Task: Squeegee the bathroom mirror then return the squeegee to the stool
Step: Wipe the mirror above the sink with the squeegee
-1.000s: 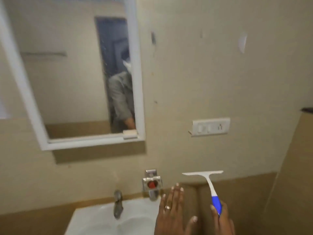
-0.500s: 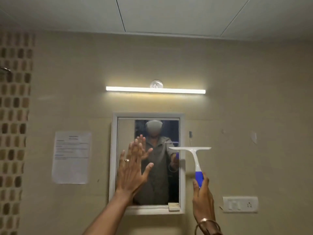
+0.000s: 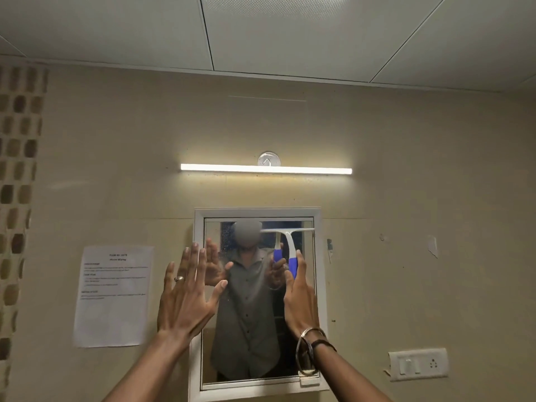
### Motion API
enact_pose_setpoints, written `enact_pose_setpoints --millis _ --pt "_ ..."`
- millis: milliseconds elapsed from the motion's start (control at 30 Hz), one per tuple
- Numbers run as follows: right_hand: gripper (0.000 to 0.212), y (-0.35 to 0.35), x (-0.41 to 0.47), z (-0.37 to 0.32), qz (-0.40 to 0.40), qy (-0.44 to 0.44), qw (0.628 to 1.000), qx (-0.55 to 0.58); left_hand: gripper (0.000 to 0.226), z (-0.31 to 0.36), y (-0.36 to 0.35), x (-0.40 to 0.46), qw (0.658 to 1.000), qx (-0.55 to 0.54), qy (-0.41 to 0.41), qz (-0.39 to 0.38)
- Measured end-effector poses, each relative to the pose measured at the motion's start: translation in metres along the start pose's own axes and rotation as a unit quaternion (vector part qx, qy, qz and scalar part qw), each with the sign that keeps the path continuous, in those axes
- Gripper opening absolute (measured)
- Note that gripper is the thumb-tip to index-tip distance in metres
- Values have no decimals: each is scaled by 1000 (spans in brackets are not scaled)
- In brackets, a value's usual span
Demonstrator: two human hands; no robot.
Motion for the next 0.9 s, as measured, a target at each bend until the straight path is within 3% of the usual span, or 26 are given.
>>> enact_pose_setpoints --millis 300,733,900 --pt "62 -30 14 -4 21 8 999 -30 90 -30 -20 -15 1000 13 -4 -11" --pt "72 -21 -64 44 5 -16 998 -68 90 -28 -27 -29 1000 4 -6 -27" --pt "65 -14 -57 33 7 -5 999 -52 89 -23 -24 -29 1000 -4 -10 -23"
Point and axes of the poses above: each hand's wrist, its own x-axis towards the middle knuckle, its own y-axis out of the back of the hand, z = x × y, the point moved 4 cm from there along x, towards the middle knuckle, and after that the axes turned 15 degrees about z, right-handed, at the moved point
